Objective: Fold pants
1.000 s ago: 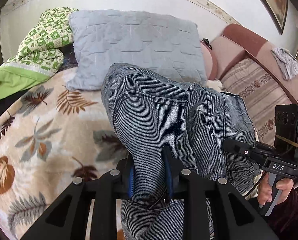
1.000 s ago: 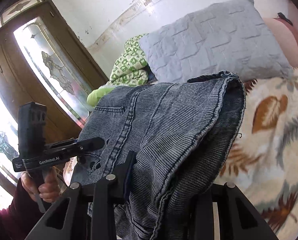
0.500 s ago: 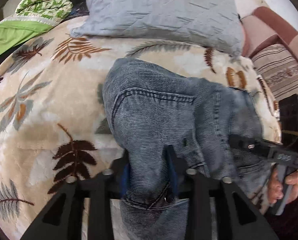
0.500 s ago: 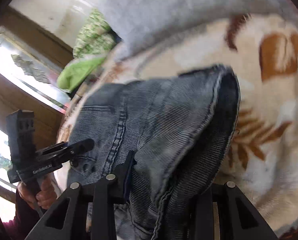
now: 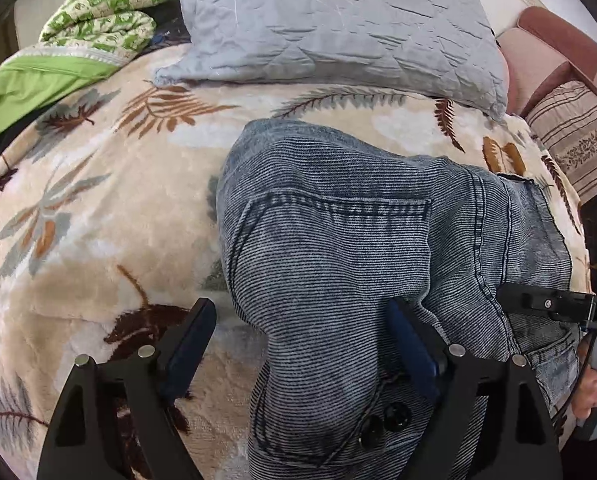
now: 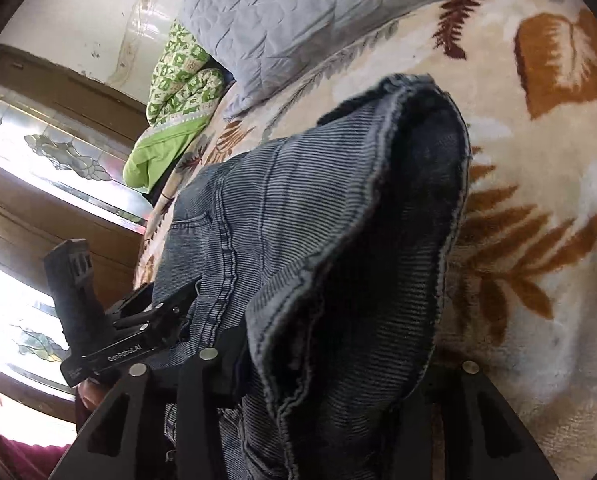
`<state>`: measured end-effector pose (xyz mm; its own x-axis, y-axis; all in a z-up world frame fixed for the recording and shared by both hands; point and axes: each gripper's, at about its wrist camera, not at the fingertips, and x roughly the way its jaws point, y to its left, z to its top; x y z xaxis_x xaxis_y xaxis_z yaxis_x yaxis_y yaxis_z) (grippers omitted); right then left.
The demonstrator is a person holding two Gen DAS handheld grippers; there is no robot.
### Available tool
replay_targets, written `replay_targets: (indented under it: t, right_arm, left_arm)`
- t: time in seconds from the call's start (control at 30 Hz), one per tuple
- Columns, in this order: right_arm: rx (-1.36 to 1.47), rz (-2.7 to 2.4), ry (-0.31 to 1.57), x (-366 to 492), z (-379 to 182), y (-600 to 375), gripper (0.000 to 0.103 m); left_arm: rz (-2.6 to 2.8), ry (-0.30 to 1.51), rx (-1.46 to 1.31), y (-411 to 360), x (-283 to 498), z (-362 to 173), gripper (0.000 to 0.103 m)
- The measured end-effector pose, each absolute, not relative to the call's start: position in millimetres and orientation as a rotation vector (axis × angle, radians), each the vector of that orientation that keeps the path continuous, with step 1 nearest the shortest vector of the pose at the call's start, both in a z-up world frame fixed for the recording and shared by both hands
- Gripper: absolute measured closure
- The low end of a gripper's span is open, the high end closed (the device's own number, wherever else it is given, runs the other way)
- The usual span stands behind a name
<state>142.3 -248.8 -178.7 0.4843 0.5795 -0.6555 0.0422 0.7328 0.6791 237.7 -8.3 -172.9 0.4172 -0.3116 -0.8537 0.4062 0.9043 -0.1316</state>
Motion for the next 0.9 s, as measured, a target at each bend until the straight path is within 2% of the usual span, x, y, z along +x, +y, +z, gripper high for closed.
replay_targets:
  t: [0.43, 0.9]
  right_arm:
    - [0.715, 0.404, 1.039, 144.8, -179.2, -252.6, 0.057]
    - [0.633, 0.310, 1.042, 143.1, -168.2, -239.3, 0.057]
  left_arm:
    - [-0.459, 1.047, 0.126, -11.1, 238.1, -172.0, 0.013]
    - [-0.316, 0.963, 0.308, -32.6, 221.5, -163.1, 0.013]
